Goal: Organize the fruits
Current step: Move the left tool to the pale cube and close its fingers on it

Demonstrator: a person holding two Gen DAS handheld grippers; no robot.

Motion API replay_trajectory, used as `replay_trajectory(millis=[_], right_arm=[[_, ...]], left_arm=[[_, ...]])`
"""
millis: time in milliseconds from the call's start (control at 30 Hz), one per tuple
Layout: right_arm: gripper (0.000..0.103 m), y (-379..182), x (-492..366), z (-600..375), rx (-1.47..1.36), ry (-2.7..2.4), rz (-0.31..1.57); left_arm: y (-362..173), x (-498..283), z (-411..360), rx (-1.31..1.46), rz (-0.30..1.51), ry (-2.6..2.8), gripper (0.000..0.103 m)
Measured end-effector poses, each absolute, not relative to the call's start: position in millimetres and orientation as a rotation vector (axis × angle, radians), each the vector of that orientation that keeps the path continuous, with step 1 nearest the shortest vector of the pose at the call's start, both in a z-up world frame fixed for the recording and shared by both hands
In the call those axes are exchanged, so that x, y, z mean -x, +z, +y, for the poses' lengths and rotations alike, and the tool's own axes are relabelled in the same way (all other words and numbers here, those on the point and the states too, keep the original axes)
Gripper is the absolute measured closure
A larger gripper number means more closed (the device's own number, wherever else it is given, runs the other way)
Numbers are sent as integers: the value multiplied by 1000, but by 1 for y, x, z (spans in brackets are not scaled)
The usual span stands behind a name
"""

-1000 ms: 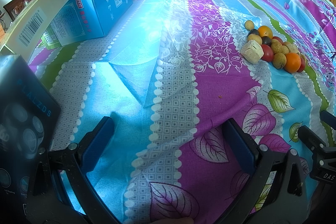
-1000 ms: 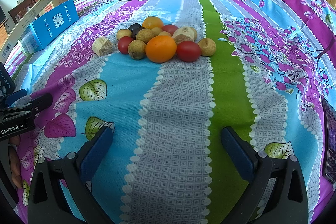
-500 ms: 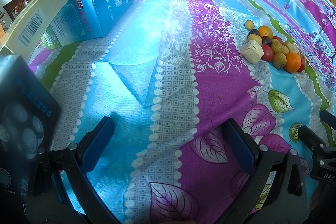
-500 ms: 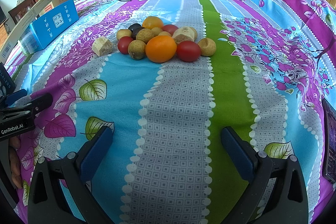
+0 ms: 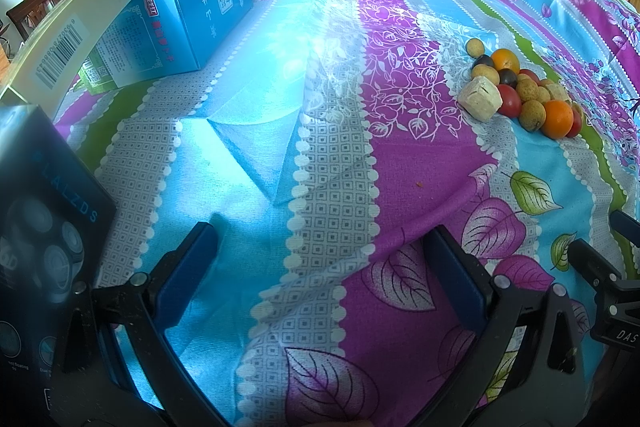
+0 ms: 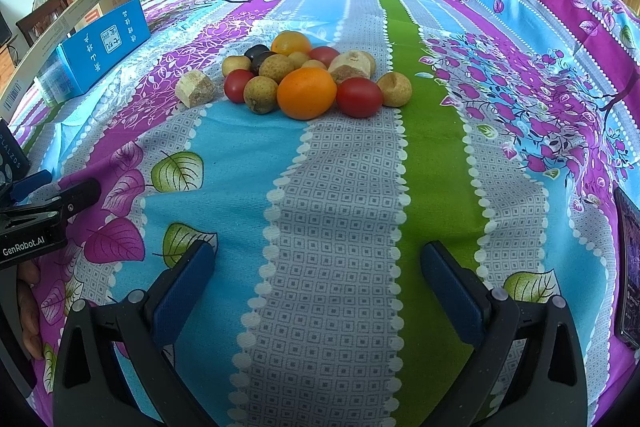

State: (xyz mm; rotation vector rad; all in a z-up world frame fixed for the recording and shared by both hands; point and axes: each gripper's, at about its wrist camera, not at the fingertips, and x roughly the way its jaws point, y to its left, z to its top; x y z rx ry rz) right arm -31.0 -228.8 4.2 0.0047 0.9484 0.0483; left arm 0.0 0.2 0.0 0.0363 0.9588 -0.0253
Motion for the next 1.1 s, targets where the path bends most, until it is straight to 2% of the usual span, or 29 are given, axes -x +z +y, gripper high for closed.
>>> replay_trajectory(millis=[500, 567, 700, 767, 833, 1100], right_arm=[[0, 2, 34, -225, 5, 30, 960], [0, 4, 35, -227, 0, 38, 963], [0, 4, 36, -226, -1, 38, 961], [0, 4, 36, -227, -6, 41, 959], [0, 5, 37, -226, -5, 40, 959], [0, 5, 38, -227, -7, 41, 960]], left_arm=[[6, 2, -11, -80, 996, -18, 1], [10, -1, -14, -68, 998, -49, 11], [17, -17, -33, -84, 993, -172, 24], [19, -28, -43, -89, 999, -229, 39], [21, -43, -56, -105, 1015, -286, 45], [14, -70, -86, -151, 1015, -358, 46]])
